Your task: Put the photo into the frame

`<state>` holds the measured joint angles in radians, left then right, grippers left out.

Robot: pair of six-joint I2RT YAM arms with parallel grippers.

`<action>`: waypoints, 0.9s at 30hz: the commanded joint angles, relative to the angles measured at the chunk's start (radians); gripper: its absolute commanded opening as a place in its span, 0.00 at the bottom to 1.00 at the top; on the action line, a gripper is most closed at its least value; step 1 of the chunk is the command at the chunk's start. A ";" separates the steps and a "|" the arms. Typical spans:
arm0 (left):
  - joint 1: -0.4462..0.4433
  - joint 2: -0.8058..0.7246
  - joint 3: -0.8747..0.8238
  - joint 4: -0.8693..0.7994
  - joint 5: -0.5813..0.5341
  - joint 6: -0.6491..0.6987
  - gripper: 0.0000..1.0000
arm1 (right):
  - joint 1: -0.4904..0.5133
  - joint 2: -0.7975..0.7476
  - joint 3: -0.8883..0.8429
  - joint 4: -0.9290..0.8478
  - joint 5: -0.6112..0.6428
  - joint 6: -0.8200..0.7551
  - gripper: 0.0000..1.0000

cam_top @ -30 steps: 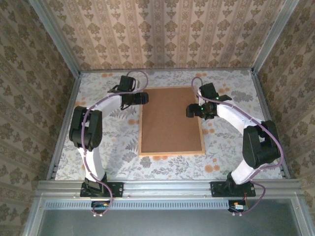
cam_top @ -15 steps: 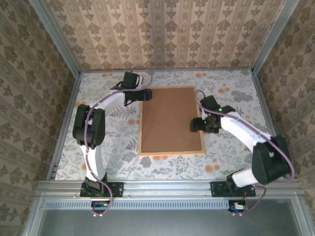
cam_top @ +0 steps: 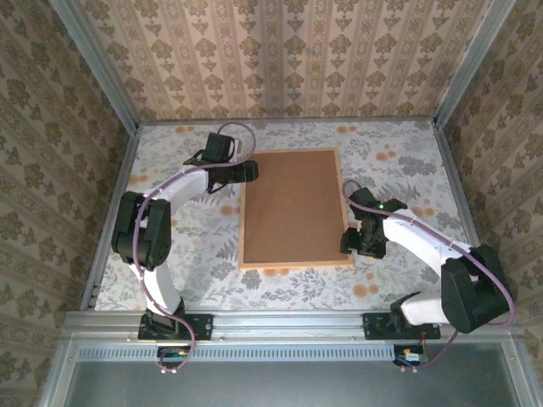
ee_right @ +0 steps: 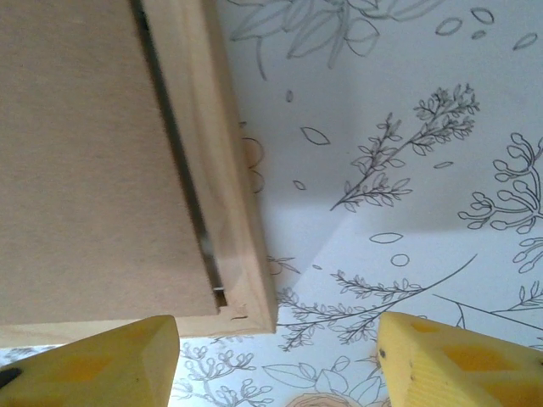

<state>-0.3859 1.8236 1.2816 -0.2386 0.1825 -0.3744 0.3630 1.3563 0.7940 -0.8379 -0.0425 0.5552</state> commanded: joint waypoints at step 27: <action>-0.002 -0.028 -0.045 -0.005 0.000 -0.029 0.77 | -0.026 0.127 0.010 0.125 0.000 -0.060 0.59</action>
<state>-0.3859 1.8236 1.2472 -0.2390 0.1860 -0.3901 0.3428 1.4597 0.7845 -0.7750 -0.0372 0.5163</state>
